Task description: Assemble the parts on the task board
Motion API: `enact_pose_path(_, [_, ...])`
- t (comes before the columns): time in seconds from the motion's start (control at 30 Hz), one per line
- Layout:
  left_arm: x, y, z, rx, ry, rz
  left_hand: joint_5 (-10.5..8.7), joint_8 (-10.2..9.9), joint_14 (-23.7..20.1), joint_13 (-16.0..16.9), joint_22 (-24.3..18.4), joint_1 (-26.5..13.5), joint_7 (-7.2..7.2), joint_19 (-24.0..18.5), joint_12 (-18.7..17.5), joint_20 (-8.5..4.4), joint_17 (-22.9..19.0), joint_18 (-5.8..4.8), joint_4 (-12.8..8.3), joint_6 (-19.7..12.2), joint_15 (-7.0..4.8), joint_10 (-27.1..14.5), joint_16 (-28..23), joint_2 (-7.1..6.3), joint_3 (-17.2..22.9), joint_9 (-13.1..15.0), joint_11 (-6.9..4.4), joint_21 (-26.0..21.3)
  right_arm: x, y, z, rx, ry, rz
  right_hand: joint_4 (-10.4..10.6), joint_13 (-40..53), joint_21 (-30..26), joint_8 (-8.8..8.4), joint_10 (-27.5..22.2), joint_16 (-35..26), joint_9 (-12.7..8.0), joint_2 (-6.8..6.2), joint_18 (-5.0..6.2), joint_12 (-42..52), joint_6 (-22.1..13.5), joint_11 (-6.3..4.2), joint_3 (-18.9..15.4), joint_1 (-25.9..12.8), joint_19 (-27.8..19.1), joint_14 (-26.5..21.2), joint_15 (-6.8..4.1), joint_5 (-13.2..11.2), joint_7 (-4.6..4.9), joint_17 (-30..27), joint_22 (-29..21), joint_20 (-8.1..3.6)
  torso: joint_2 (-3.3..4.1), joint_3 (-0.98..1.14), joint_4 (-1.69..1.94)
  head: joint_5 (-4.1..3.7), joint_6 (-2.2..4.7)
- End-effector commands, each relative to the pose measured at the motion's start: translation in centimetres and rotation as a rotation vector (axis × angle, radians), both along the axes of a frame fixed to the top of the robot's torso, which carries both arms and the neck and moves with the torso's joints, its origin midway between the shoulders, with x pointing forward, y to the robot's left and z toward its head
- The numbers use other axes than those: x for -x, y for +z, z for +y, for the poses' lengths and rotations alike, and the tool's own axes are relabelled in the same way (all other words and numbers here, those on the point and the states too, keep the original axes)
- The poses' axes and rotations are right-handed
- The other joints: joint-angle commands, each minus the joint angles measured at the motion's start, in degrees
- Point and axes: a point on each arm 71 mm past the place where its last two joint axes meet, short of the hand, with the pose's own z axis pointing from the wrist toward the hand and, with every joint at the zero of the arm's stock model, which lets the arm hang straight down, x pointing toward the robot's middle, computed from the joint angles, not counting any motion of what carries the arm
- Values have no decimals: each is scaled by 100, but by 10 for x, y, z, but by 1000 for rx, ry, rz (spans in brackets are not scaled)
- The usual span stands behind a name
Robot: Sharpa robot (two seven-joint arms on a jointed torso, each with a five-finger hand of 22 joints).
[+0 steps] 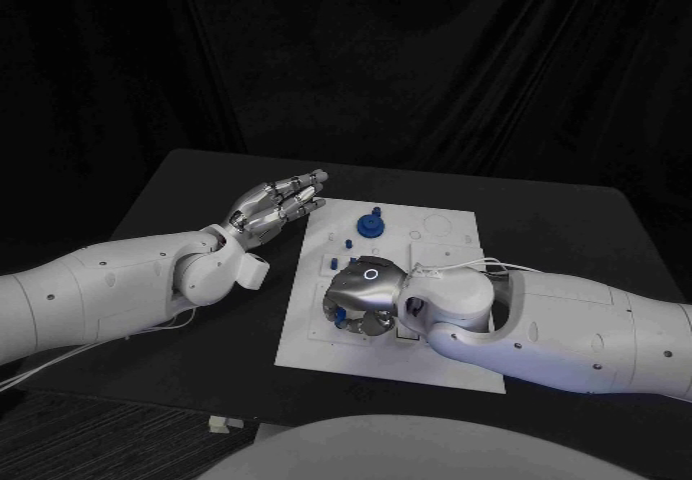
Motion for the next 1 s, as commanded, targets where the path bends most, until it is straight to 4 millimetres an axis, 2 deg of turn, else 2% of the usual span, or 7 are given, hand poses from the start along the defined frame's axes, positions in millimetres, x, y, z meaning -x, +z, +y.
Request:
enact_pose_path(0.03, [1,7,-1,71,2,-70,32,35,-19,5,-8,54,11,16,8,10,7,49,-3,44,24,3,22,10,26,9,24,22,2,-6,-2,37,-1,12,-7,3,14,-23,131,-41,-7,-5,-39,10,-10,-92,30,15,-43,20,36,-23,-5,-18,675,9,-2,0,1,-8,0])
enact_pose_path(0.53, [0,6,-2,71,-5,-64,33,46,-23,4,-15,64,25,14,1,10,6,47,-3,75,28,-5,19,25,46,13,34,20,3,-8,-3,49,-11,16,-12,8,-35,-90,92,-75,-28,-29,-32,-17,-47,-73,55,-33,-82,-12,50,-51,15,-57,662,16,-1,-1,0,0,0])
enact_pose_path(0.63, [0,6,-2,71,-5,-63,33,46,-23,4,-15,64,25,14,1,10,6,47,-3,75,28,-5,19,25,46,13,34,20,2,-9,-4,54,-16,18,26,-13,-109,-315,-106,-110,-129,-76,-28,-123,-333,-1,84,-142,-137,-51,120,-269,97,-101,642,56,-1,0,3,7,0])
enact_pose_path(0.7, [0,6,-2,71,-5,-63,33,46,-23,4,-15,64,25,14,1,10,6,47,-3,75,28,-5,19,25,46,13,34,20,2,-10,-4,58,-23,19,54,-59,-284,-620,-520,-173,-279,-159,8,-310,-811,45,87,-240,-231,-125,118,-550,56,-188,599,85,-1,-1,2,13,0])
enact_pose_path(0.77, [0,6,-2,70,-5,-62,33,46,-23,4,-15,64,25,14,1,10,6,47,-3,75,28,-5,19,25,46,13,34,20,1,-10,-5,60,-31,18,73,-87,-471,-741,-905,-251,-355,-192,42,-440,-1011,105,0,-318,-321,-202,95,-802,80,-292,556,87,-1,-1,0,13,0])
enact_pose_path(0.87, [0,5,-2,70,-6,-62,33,46,-23,4,-15,64,25,14,1,10,6,47,-3,75,28,-5,19,25,46,13,34,20,0,-10,-6,59,-40,15,89,-82,-674,-911,-1461,-314,-480,-157,64,-516,-1406,180,-290,-385,-425,-301,129,-1105,-131,-390,514,112,-2,-1,0,12,0])
enact_pose_path(1.0, [0,5,-2,69,-6,-61,34,48,-23,3,-18,69,30,13,-6,11,6,46,-5,78,30,-10,20,31,56,12,39,19,-1,-10,-8,48,-48,9,275,-119,-884,-921,-2097,-368,-640,-132,90,-589,-1859,252,-796,-295,-513,-396,168,-1249,-335,-490,474,156,-4,-1,0,18,0])
